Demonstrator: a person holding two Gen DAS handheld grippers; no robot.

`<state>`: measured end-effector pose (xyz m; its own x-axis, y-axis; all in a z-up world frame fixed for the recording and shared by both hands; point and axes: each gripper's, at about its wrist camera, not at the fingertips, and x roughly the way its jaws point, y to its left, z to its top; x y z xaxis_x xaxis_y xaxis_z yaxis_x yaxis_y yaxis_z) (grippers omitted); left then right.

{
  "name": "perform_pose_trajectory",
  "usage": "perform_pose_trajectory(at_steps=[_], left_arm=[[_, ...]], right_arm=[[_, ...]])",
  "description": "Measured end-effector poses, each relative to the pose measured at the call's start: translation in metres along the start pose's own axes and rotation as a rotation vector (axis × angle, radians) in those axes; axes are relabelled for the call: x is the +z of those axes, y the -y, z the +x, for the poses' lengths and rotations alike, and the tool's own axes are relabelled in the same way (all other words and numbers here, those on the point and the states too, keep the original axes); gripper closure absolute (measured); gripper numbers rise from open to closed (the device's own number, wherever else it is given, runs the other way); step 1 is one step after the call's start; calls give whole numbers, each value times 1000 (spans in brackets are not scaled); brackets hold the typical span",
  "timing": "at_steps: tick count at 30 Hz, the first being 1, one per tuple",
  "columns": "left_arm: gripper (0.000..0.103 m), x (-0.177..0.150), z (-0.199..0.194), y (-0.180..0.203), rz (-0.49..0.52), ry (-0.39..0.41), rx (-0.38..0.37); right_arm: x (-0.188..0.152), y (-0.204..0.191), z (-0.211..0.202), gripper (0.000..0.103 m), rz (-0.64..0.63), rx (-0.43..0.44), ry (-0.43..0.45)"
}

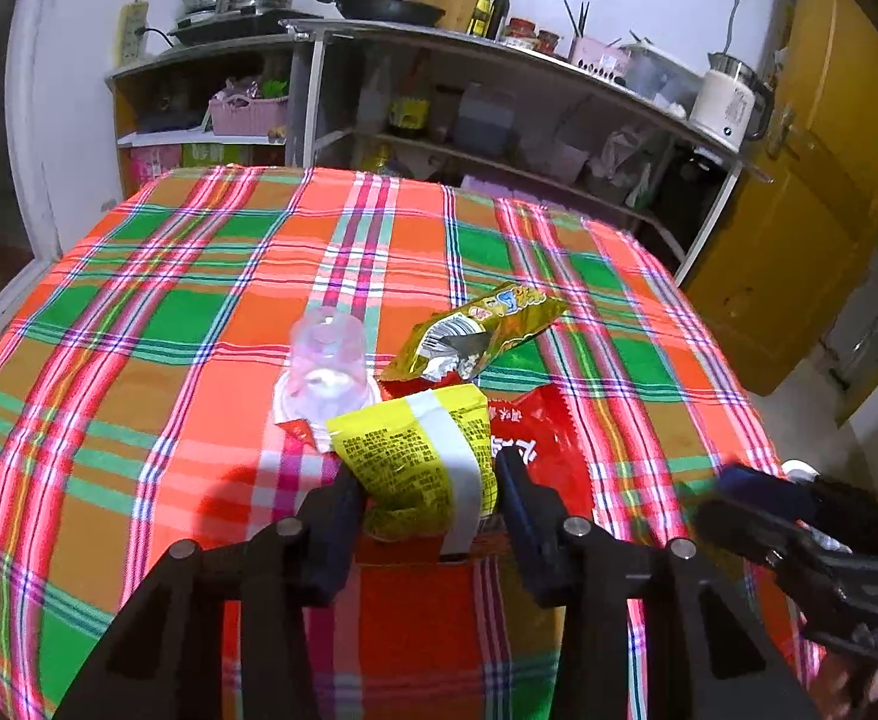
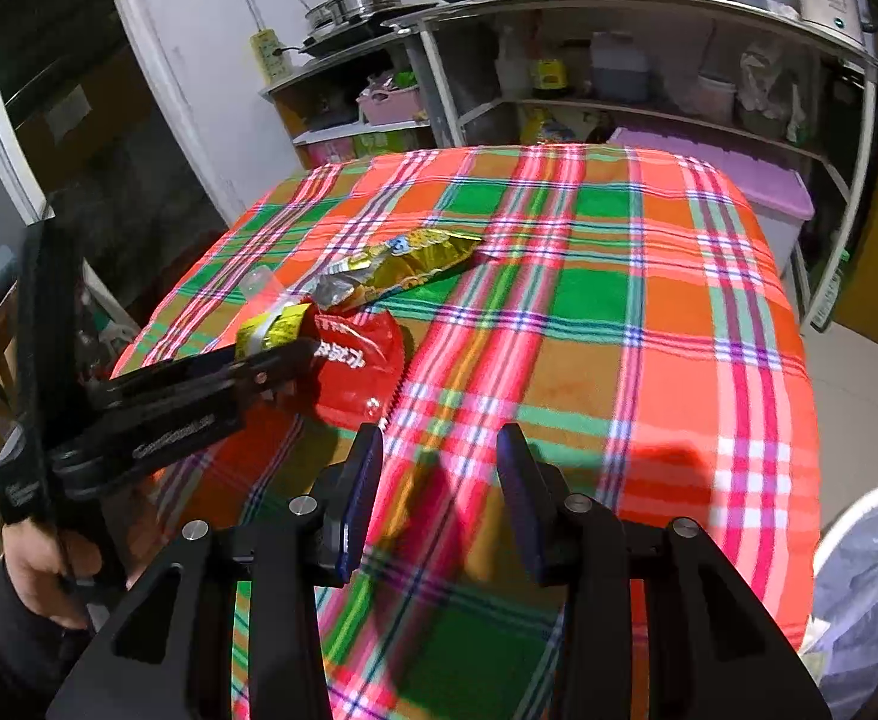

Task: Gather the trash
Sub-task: 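Grasp the yellow snack bag with the left tool while the right tool grasps the red wrapper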

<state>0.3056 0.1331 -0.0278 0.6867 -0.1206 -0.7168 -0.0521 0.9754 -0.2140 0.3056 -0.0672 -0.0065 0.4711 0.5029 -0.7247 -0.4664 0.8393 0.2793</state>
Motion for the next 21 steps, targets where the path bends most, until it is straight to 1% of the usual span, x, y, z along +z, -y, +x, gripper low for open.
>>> perform_pose_trajectory(at_steps=[3, 7, 8, 9, 10, 16, 21], left_arm=[[60, -5, -12, -6, 2, 18, 4], [60, -11, -20, -15, -4, 17, 3], [60, -13, -21, -17, -2, 14, 8], [60, -15, -22, -18, 1, 13, 10], [60, -15, -22, -20, 3, 10, 9], [60, -21, -24, -28, 5, 8, 0], [60, -22, -25, -33, 3, 14, -2]], right_arm=[[8, -4, 12, 62, -19, 32, -13], [18, -9, 32, 62, -61, 64, -31], [19, -11, 35, 61, -69, 64, -33], [22, -13, 41, 56, -81, 72, -36], [24, -15, 45, 53, -87, 82, -40], [40, -24, 71, 52, -146, 102, -55], [48, -33, 94, 52, -194, 102, -104]])
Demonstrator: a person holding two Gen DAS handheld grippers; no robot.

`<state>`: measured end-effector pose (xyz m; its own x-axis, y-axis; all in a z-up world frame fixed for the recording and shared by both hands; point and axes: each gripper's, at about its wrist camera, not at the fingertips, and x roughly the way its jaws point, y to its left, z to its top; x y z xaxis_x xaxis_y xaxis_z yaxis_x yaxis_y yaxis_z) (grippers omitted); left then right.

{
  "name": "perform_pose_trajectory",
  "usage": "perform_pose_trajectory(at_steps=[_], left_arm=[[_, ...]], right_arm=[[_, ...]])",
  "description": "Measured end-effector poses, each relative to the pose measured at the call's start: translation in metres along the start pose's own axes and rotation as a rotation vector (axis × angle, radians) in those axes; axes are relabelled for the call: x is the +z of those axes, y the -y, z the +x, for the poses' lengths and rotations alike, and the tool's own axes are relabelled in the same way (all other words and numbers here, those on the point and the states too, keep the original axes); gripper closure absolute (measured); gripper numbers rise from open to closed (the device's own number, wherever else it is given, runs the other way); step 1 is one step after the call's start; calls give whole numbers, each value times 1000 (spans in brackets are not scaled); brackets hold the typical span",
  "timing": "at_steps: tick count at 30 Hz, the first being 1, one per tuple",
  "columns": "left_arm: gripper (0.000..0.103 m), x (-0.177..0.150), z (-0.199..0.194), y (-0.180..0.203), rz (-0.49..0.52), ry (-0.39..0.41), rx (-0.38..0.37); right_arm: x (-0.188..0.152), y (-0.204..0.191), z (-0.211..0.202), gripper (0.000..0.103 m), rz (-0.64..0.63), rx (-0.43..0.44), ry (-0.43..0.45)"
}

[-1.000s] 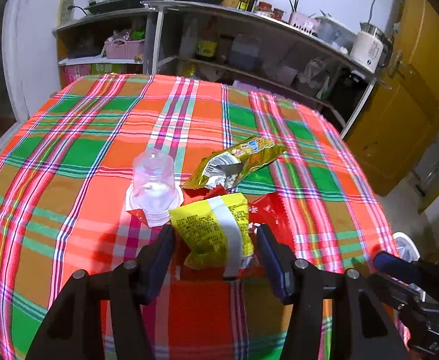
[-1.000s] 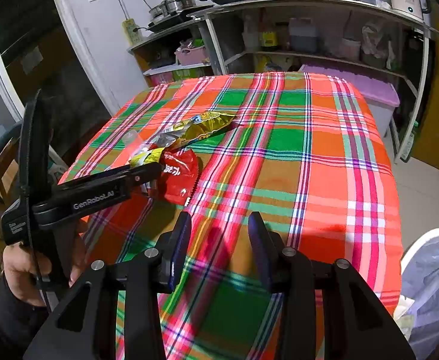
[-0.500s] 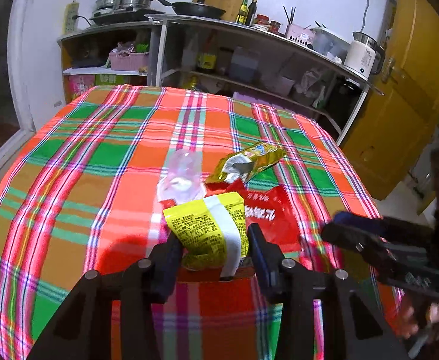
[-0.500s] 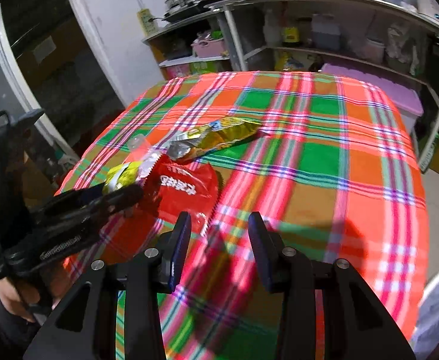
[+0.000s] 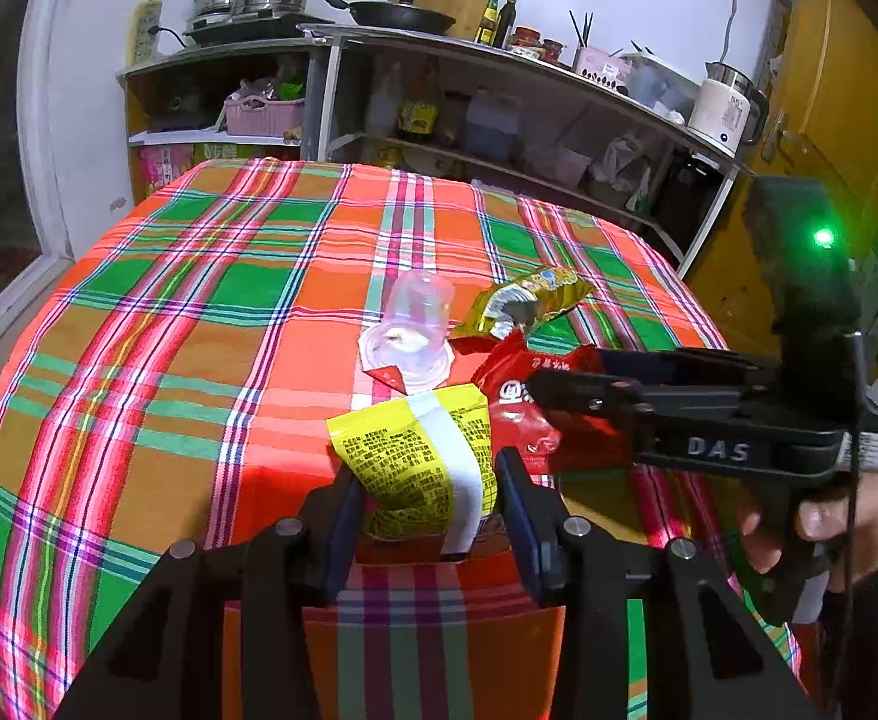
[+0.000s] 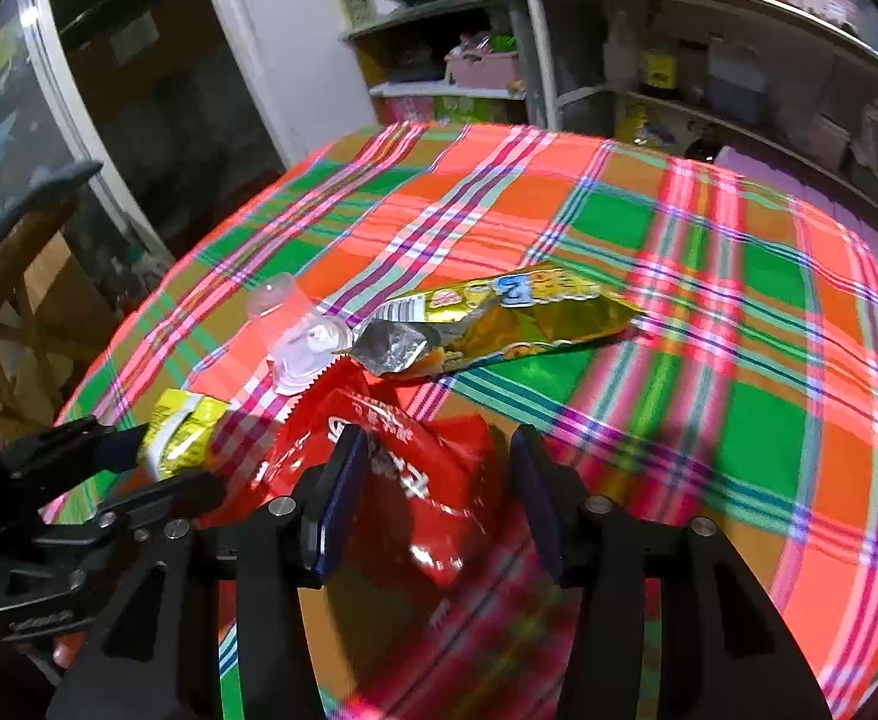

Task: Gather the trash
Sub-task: 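Grasp the yellow snack bag with the left tool while the right tool grasps the red wrapper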

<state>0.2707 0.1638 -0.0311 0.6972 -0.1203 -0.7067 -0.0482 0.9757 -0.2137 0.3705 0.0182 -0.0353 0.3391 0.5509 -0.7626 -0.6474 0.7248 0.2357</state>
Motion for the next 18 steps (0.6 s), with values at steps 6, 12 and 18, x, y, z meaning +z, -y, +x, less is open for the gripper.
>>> perform_pose_trajectory(at_steps=[6, 12, 18], left_arm=[[60, 1, -3, -2, 8, 15, 18], [60, 1, -12, 0, 13, 35, 43], [60, -2, -28, 9, 25, 54, 59]], right_arm=[[-2, -10, 3, 69, -16, -15, -4], [-11, -18, -7, 91, 0, -44, 10], [-26, -24, -31, 94, 27, -49, 44]])
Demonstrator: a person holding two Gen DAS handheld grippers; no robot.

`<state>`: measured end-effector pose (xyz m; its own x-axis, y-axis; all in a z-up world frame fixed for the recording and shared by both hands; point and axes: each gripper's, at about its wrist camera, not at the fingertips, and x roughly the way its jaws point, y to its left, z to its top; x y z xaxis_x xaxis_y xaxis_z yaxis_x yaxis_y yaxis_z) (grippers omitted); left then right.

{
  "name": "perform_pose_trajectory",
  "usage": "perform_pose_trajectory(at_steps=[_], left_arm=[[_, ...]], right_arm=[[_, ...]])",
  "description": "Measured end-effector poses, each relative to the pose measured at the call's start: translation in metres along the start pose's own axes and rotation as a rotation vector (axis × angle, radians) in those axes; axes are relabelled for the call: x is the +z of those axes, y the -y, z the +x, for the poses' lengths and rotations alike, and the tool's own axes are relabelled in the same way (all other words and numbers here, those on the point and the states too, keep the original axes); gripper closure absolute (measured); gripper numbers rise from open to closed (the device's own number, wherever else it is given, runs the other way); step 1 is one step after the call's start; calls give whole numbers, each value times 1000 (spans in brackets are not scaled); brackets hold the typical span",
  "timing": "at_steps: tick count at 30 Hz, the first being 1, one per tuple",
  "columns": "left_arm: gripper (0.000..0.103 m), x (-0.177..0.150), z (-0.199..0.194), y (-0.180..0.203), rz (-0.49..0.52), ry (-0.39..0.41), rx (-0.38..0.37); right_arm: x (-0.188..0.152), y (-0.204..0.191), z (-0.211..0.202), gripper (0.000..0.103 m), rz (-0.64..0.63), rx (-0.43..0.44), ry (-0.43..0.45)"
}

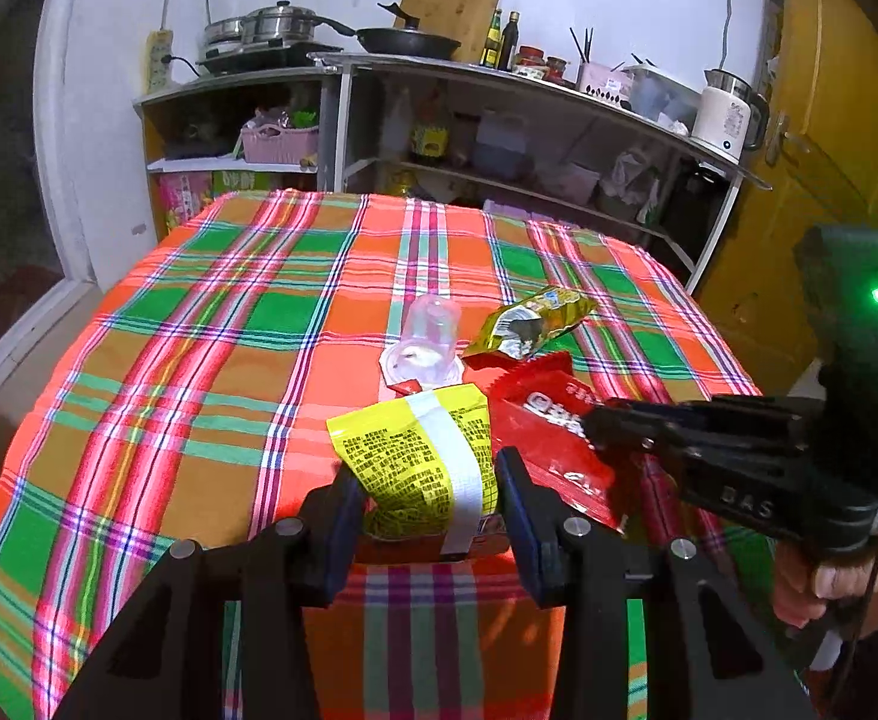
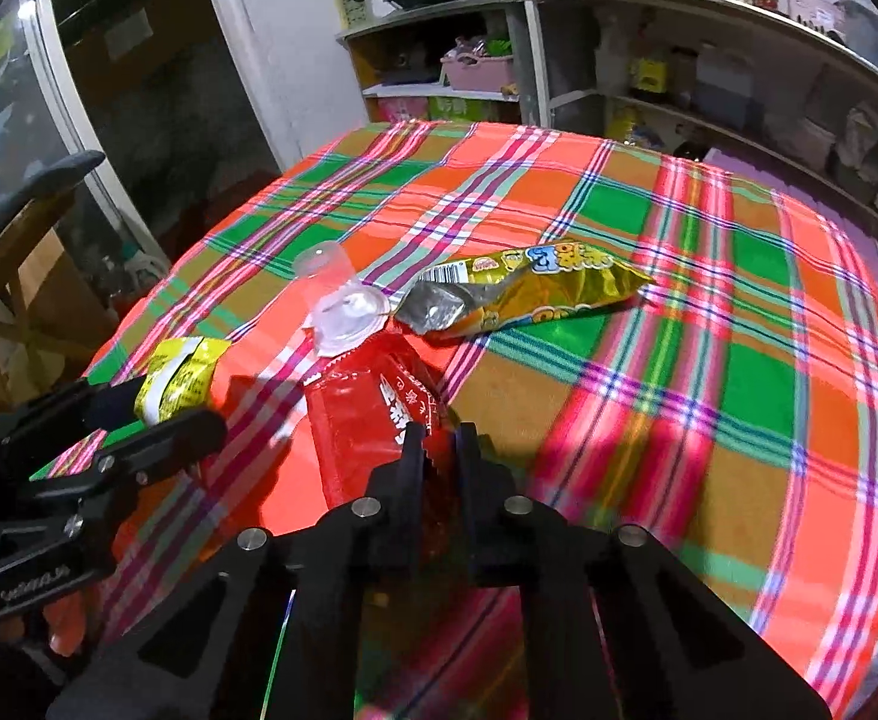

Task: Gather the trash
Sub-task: 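Grasp the yellow snack bag with the left tool while the right tool grasps the red wrapper, then carry the yellow bag and red wrapper over the bin with both tools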

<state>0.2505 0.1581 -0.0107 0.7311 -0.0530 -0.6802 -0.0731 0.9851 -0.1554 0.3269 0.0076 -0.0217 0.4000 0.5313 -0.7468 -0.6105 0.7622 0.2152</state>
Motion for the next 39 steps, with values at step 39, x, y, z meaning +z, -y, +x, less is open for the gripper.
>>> perform_pose_trajectory(at_steps=[39], left_arm=[[60, -40, -76, 171, 218, 49, -165]], right_arm=[[-136, 51, -219, 94, 259, -172, 246]])
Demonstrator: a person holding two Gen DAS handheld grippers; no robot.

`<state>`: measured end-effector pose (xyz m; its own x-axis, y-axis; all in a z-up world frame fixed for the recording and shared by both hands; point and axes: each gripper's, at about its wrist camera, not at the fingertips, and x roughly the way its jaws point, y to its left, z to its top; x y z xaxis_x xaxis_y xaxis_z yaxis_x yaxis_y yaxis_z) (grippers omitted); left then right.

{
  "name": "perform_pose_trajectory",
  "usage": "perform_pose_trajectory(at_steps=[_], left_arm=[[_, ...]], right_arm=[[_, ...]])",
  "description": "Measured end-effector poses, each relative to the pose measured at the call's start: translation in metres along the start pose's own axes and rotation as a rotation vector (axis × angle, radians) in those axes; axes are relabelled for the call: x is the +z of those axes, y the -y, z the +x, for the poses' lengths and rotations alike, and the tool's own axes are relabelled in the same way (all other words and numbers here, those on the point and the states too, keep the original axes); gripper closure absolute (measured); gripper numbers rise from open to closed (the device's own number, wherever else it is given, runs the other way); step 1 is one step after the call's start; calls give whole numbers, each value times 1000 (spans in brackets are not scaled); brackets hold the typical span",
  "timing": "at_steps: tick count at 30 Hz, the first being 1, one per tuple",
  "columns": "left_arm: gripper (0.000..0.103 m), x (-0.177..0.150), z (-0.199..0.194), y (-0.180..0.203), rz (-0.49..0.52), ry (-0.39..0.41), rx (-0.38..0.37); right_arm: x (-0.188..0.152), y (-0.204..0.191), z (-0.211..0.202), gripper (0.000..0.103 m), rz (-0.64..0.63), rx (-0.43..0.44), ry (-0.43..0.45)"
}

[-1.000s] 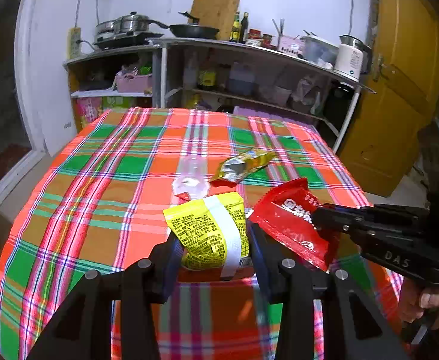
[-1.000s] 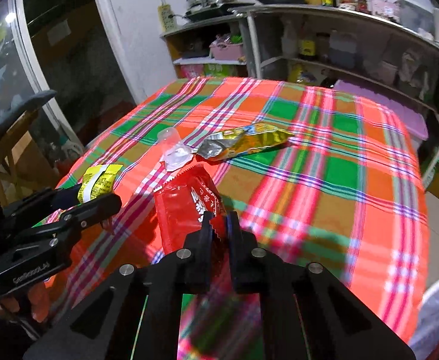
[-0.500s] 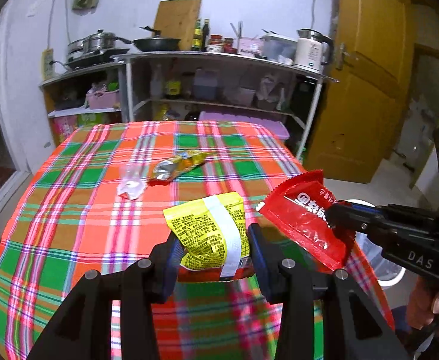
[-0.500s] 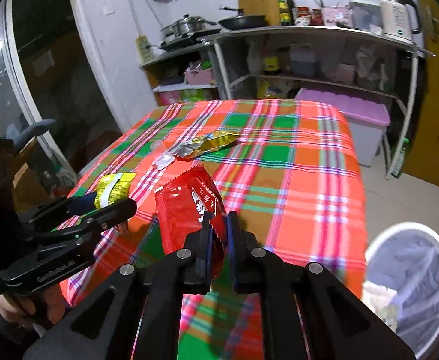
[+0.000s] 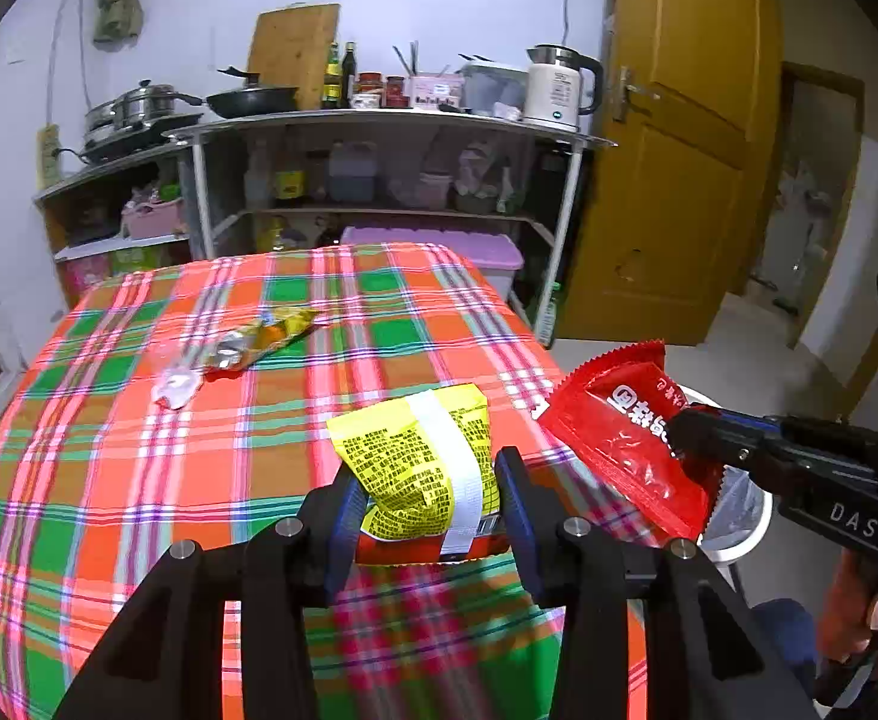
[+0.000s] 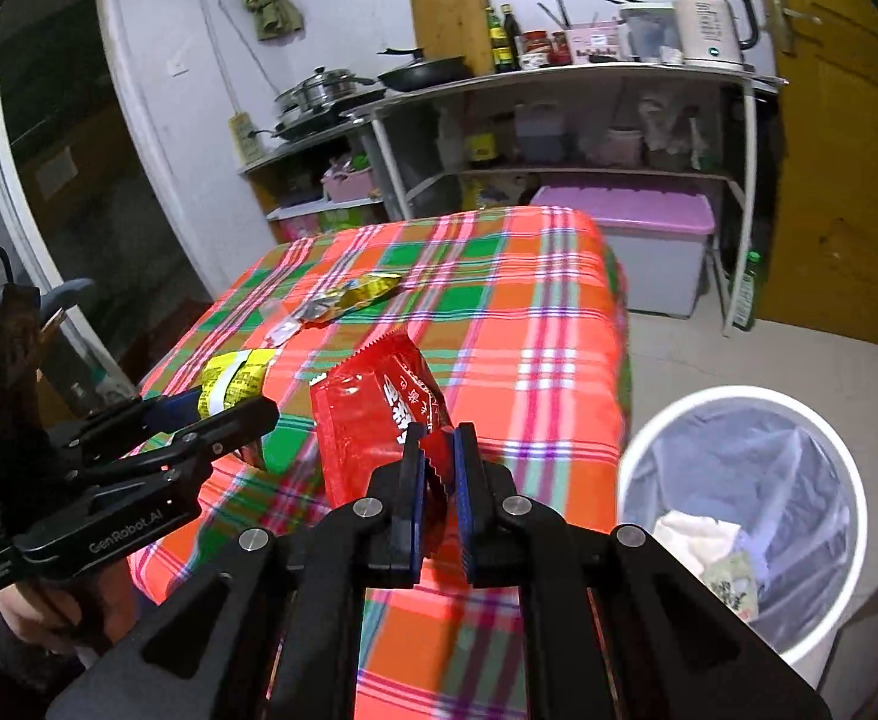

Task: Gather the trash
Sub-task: 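Carry the yellow bag and red wrapper over the bin with both tools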

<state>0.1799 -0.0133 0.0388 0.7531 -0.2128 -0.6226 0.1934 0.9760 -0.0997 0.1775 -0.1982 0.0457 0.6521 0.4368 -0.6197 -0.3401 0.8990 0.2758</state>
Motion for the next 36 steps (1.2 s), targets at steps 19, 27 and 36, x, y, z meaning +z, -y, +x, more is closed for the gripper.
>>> perform_pose_trajectory(at_steps=[19, 27, 36], left_arm=[[60, 10, 65, 93, 105, -73, -162], [60, 10, 102, 134, 144, -127, -226], [59, 2, 142, 165, 170, -199, -265]], right_arm=[[-30, 113, -35, 94, 200, -158, 32], [-49, 161, -39, 94, 289, -226, 11], [-65, 195, -32, 94, 341, -256, -39]])
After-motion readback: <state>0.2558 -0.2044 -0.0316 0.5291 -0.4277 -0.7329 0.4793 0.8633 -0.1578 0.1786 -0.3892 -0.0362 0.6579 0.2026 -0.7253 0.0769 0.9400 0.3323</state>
